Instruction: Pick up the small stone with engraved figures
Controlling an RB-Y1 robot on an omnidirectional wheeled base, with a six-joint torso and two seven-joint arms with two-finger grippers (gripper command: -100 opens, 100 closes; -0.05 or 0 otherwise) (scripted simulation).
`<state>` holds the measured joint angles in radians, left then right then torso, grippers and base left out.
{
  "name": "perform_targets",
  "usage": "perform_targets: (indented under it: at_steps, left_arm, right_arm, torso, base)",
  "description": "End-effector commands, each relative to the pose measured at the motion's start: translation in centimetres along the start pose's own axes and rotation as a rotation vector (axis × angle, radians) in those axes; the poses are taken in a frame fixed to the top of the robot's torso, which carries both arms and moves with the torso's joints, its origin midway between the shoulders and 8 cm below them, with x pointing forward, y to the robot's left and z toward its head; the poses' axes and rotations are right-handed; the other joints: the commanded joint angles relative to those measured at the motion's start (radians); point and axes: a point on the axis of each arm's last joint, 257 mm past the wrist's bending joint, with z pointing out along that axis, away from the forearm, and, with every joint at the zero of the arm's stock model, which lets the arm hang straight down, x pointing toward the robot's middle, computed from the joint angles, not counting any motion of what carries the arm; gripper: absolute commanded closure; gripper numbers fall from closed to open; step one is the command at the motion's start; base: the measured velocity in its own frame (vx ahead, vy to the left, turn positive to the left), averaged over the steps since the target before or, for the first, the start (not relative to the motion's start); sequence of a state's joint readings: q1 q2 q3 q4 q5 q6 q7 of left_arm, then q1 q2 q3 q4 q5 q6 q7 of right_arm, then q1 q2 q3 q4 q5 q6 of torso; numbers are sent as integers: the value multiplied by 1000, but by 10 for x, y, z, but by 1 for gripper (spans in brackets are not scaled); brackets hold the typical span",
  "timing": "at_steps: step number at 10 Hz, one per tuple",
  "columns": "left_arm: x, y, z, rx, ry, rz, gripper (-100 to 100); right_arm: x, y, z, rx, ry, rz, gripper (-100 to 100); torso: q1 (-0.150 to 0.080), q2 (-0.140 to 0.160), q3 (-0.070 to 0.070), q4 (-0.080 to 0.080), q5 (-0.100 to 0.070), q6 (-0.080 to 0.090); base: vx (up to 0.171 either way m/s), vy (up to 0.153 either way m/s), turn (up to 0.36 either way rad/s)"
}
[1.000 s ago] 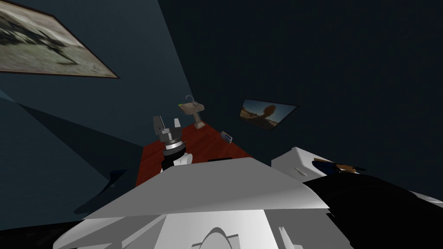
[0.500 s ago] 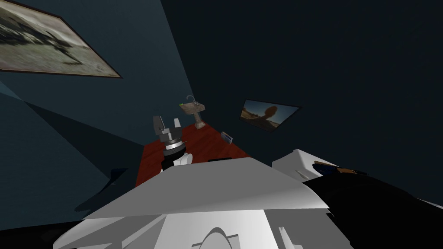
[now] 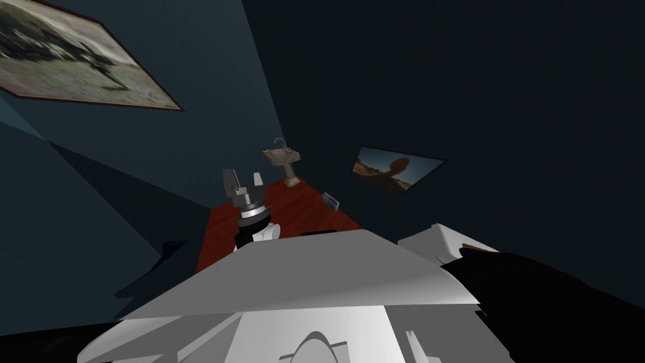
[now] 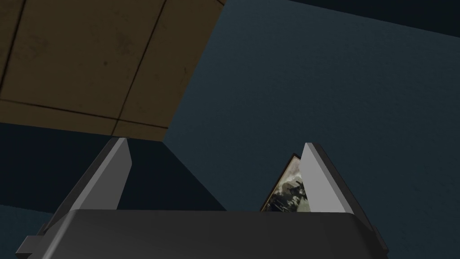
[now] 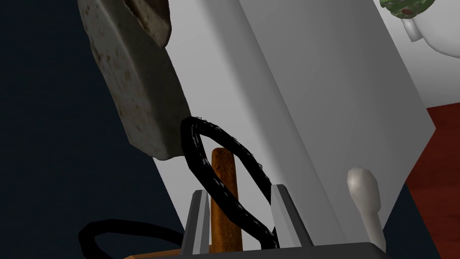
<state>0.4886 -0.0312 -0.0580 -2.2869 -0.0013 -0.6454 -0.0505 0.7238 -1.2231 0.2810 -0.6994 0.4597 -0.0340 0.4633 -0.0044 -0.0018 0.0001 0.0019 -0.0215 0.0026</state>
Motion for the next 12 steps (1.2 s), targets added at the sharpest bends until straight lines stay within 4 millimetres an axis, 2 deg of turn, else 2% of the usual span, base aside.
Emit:
perform_targets:
  at_steps: [1,2,3,4,5,7,8,9,10,11,12]
  left_arm:
    - [0,0,0,0,0,0,0]
    - [0,0,0,0,0,0,0]
    - [0,0,0,0,0,0,0]
    - [0,0,0,0,0,0,0]
    - [0,0,0,0,0,0,0]
    - [0,0,0,0,0,0,0]
    - [0,0,0,0,0,0,0]
    - [0,0,0,0,0,0,0]
    - [0,0,0,0,0,0,0]
    - [0,0,0,0,0,0,0]
    - [0,0,0,0,0,0,0]
  right_arm:
    - [26,24,-3,-32,21,6,100]
    - [33,37,-6,-42,12,36,100]
    - [38,25,-9,-21,17,26,100]
    - [37,22,-9,-15,14,34,100]
    - [55,37,-14,-33,25,32,100]
    - [57,27,-16,-13,25,45,100]
    - [75,44,-22,-34,39,40,100]
    - [81,38,-25,-25,47,38,100]
    - [77,29,-25,-7,38,56,100]
    - [96,43,-32,-22,52,48,100]
    - [100,31,-35,-1,55,60,100]
  torso:
    - [0,0,0,0,0,0]
    - [-1,1,0,0,-3,3]
    - [-2,0,0,1,-9,1]
    - [-4,0,1,1,-10,1]
    - [-4,1,1,1,-9,1]
    - [-5,1,1,1,-10,1]
    - [-4,1,1,1,-9,1]
    - [-4,1,1,1,-10,1]
    - [-4,2,2,1,-10,1]
    - [-4,2,2,2,-8,1]
    - [-3,2,2,2,-8,1]
  base:
    - [46,-7,116]
    - [59,-20,140]
    - [36,-17,44]
    - [18,-2,-11]
    - [31,-10,95]
    - [24,-7,28]
    - [26,-13,92]
    - [28,-12,67]
    - [13,0,-8]
    - [27,-7,106]
    - [29,-16,48]
